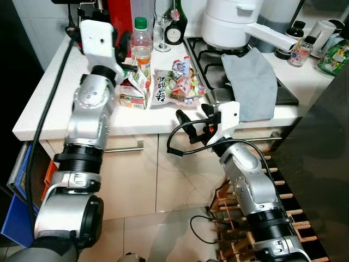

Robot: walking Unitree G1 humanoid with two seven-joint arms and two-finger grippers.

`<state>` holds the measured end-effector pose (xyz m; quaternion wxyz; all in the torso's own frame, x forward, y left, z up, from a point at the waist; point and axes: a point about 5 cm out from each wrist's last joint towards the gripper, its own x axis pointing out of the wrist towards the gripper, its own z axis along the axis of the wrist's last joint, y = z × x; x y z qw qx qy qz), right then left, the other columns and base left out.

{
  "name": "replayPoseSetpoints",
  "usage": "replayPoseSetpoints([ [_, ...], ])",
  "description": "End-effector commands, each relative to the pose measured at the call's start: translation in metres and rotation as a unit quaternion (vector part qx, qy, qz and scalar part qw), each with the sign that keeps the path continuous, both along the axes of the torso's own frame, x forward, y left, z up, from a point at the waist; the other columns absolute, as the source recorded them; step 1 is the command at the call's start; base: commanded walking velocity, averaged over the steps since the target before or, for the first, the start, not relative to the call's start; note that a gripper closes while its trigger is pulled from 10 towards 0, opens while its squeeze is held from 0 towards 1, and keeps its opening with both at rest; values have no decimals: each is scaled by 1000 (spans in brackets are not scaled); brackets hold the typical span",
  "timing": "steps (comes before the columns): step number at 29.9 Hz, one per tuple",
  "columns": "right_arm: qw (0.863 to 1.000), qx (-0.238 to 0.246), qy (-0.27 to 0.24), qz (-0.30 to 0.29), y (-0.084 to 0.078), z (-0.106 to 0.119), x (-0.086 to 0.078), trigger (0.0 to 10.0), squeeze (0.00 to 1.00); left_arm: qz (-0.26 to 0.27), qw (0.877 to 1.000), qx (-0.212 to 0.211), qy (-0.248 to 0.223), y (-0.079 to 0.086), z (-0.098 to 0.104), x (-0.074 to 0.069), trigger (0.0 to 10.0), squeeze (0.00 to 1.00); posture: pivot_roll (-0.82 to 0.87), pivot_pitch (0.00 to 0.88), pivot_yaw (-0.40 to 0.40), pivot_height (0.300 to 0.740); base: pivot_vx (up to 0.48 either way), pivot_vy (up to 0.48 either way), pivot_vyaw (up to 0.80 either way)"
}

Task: Restocking fridge

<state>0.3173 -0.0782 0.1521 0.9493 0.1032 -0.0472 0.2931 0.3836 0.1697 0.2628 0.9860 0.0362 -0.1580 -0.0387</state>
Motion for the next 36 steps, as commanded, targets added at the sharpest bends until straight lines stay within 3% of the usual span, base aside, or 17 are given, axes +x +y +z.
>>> replayPoseSetpoints([
  [1,999,19,-29,41,7,18,-4,10000,0,-10,1000,-20,5,1,10,4,10000,1000,-28,0,-36,740,0,0,0],
  [6,997,22,-37,57,8,23,-6,10000,0,-45,998,8,36,-6,9,8,10000,1000,-36,0,-36,740,0,0,0],
  [10,998,21,-37,52,6,22,-5,10000,0,-76,995,2,65,-14,1,7,10000,1000,-41,0,-28,740,0,0,0],
  [16,997,20,-44,57,9,27,-5,10000,0,-96,993,-18,65,-20,2,7,10000,1000,-64,0,-4,740,0,0,0],
  [24,996,30,-48,65,12,30,-6,10000,0,-63,994,12,93,-19,-5,12,10000,1000,-70,0,5,740,0,0,0],
  [31,996,35,-49,70,12,31,-6,10000,0,-40,991,-8,131,-15,-25,17,10000,1000,-67,0,0,740,0,0,0],
  [34,995,39,-56,77,13,34,-7,10000,0,-11,993,-11,114,-8,-25,19,10000,1000,-67,0,0,740,0,0,0],
  [35,994,39,-59,79,13,34,-8,10000,0,-13,993,-13,113,-8,-24,19,10000,0,-67,0,-1,740,0,0,0],
  [36,994,39,-62,80,13,35,-8,10000,0,-17,993,-13,114,-10,-24,19,10000,0,-67,0,-1,740,0,0,0],
])
